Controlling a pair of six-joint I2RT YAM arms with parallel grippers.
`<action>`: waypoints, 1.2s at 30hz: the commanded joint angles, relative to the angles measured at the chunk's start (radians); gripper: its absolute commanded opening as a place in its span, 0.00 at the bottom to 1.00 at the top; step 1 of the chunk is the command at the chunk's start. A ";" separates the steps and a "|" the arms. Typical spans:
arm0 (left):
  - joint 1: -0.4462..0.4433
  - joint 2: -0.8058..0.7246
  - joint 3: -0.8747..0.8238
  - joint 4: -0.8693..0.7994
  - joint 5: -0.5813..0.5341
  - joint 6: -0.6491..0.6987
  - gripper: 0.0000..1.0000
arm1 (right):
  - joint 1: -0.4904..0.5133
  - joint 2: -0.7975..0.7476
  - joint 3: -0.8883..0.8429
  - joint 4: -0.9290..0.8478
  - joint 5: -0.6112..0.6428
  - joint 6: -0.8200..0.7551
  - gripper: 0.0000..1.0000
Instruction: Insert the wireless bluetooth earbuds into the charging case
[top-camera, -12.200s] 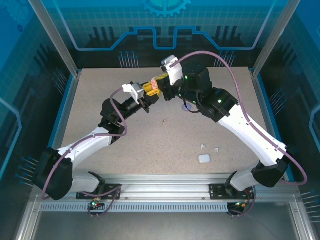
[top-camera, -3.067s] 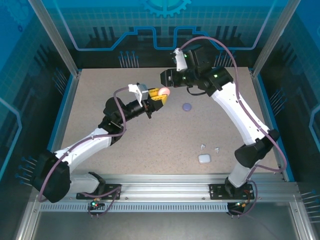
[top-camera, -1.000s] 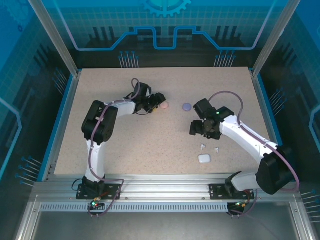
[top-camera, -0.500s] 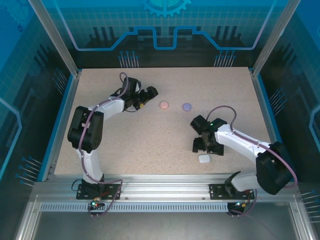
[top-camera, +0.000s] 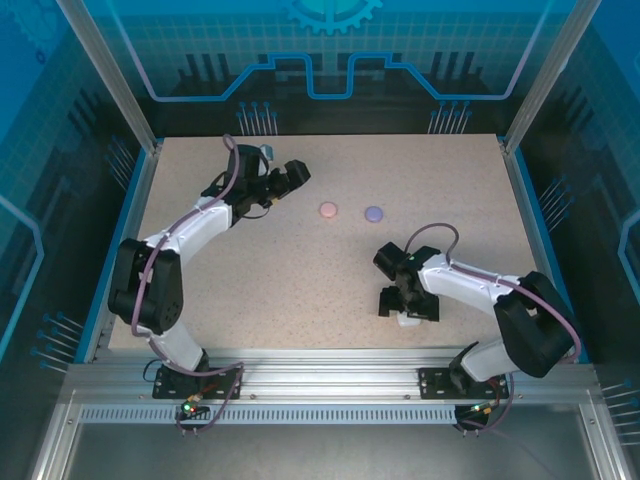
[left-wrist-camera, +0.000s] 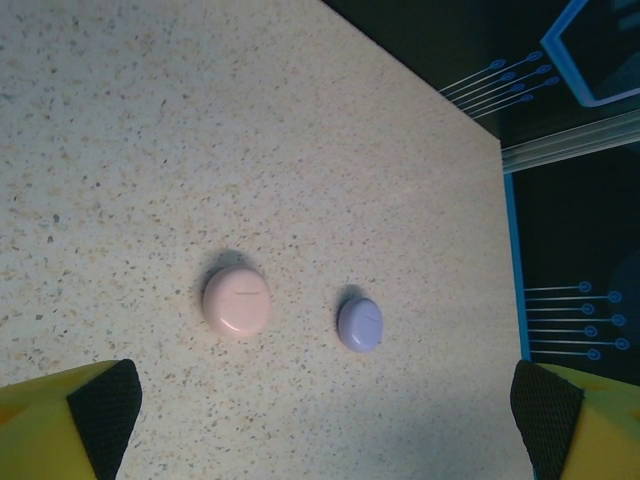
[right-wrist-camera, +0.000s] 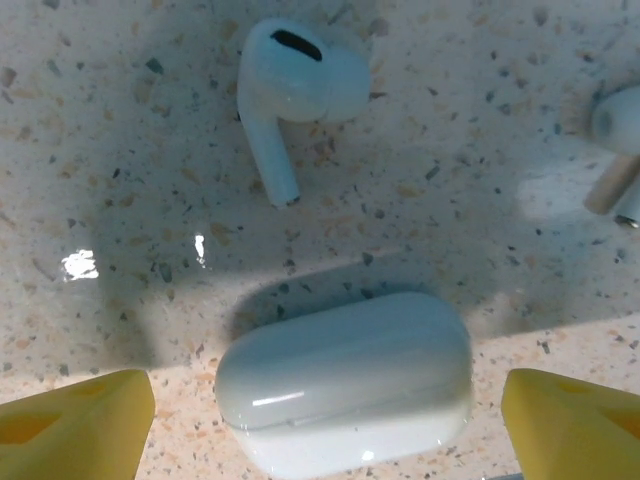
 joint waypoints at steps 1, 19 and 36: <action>0.002 -0.065 -0.017 -0.042 -0.027 0.046 0.99 | 0.015 0.035 -0.014 0.023 -0.006 -0.002 0.91; 0.002 -0.214 -0.053 -0.107 -0.117 0.142 0.99 | 0.043 0.052 -0.062 0.052 -0.006 0.009 0.67; 0.006 -0.279 -0.124 -0.073 -0.103 0.115 0.99 | 0.080 0.121 -0.027 0.046 0.025 -0.012 0.71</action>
